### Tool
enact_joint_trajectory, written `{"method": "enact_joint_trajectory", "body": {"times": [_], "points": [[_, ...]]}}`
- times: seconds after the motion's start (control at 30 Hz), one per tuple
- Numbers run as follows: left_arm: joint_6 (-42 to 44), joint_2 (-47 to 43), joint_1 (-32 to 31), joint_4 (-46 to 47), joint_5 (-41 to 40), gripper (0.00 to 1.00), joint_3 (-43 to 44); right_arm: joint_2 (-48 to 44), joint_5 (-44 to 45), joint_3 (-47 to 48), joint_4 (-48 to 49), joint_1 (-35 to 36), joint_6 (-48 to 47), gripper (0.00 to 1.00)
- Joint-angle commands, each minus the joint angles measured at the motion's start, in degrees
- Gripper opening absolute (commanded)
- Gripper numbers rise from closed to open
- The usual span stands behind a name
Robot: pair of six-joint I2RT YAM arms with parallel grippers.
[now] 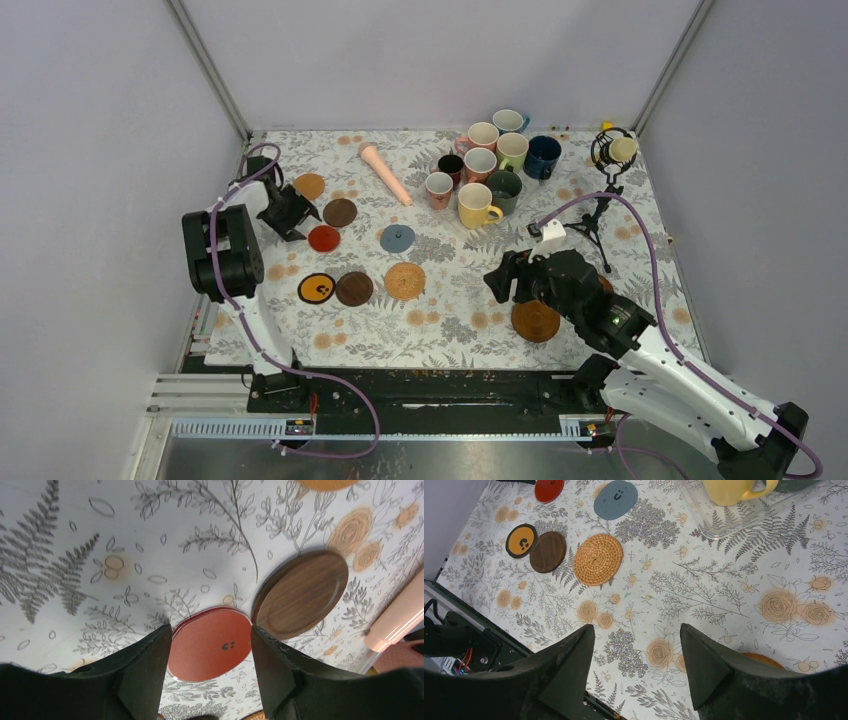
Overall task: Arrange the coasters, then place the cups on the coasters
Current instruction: Move the coaster to the center of the board.
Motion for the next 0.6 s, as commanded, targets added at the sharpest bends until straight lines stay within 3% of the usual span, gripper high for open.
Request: {"method": "enact_joint_trajectory", "body": {"times": [0.0,0.13,0.57], "points": [[-1.3,-4.4,-1.2,2.1,1.6,0.61,-6.6,-1.1,1.3,0.3,0.7,0.3,-0.1,0.71],[-2.6,-6.2,-1.4,5.6,3.6,0.61,-8.2,-1.2,0.9,0.2,0.9,0.3,0.1,0.71],[-5.1,0.6,-1.4,4.4,-0.5,0.62,0.8,-2.3,2.4,0.0,0.0,0.3,-0.6,0.71]]}}
